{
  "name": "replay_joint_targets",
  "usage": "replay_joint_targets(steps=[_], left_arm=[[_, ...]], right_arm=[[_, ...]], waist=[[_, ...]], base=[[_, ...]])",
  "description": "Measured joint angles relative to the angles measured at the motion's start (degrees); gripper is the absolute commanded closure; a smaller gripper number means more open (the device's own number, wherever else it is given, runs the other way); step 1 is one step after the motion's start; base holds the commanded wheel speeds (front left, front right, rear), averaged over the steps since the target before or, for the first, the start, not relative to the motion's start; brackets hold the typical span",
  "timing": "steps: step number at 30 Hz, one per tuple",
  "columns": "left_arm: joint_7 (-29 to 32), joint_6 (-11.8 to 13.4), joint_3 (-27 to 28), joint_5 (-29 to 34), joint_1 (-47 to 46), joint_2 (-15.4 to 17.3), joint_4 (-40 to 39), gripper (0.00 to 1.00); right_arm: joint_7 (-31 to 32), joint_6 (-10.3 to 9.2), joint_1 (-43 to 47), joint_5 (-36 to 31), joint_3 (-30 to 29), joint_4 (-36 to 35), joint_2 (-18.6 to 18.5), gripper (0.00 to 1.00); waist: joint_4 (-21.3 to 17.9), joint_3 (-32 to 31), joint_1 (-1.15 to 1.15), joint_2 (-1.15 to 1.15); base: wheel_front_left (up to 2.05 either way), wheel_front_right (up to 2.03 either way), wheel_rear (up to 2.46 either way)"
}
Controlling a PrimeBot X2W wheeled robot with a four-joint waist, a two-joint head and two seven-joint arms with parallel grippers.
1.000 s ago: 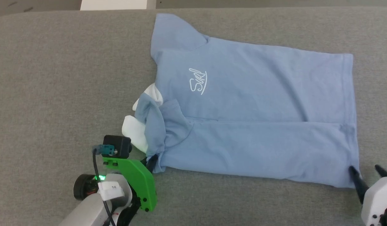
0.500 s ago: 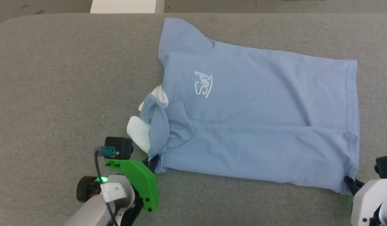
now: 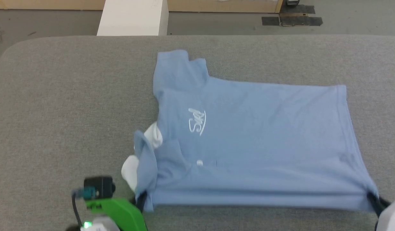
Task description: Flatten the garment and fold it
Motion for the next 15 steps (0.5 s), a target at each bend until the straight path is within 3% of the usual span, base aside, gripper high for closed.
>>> replay_joint_targets(steps=[4,11,12,13,14,15], left_arm=[[-0.35,1.12,-0.38,-1.51,5.45,-0.75,-1.54,1.00],[-3.91,0.60,-0.51,-3.58,8.09,-4.33,2.14,1.00],[-4.68,0.46,-0.19,-3.66,7.95,-4.88,3.00,0.69],[-5.37,0.04,-0.01,-3.65,7.74,-5.25,3.68,0.07],[-5.84,-0.19,0.16,-3.65,7.54,-5.49,4.25,0.00],[-6.30,-0.42,0.43,-3.65,7.27,-5.66,4.90,0.00]], right_arm=[[1.24,-0.01,3.57,-0.27,-2.20,-0.19,2.59,1.00],[0.82,-0.02,5.87,-1.08,-2.77,0.52,4.83,1.00],[0.18,-0.02,5.77,-1.12,-2.72,0.70,4.83,1.00],[-0.40,-0.02,5.67,-1.37,-2.50,0.86,4.74,0.84],[-0.70,-0.02,5.62,-1.62,-2.19,1.00,4.54,0.44],[-1.16,-0.02,5.56,-1.65,-1.96,1.15,4.32,0.00]], waist=[[0.37,0.01,0.00,0.00],[1.07,-0.40,0.00,0.00],[1.15,-0.48,0.00,0.00],[1.22,-0.58,0.00,0.00],[1.27,-0.68,0.00,0.00],[1.34,-0.81,0.00,0.00]], base=[[0.00,0.00,0.00],[0.00,0.00,0.00],[0.00,0.00,0.00],[0.00,0.00,0.00],[0.00,0.00,0.00],[0.00,0.00,0.00]])
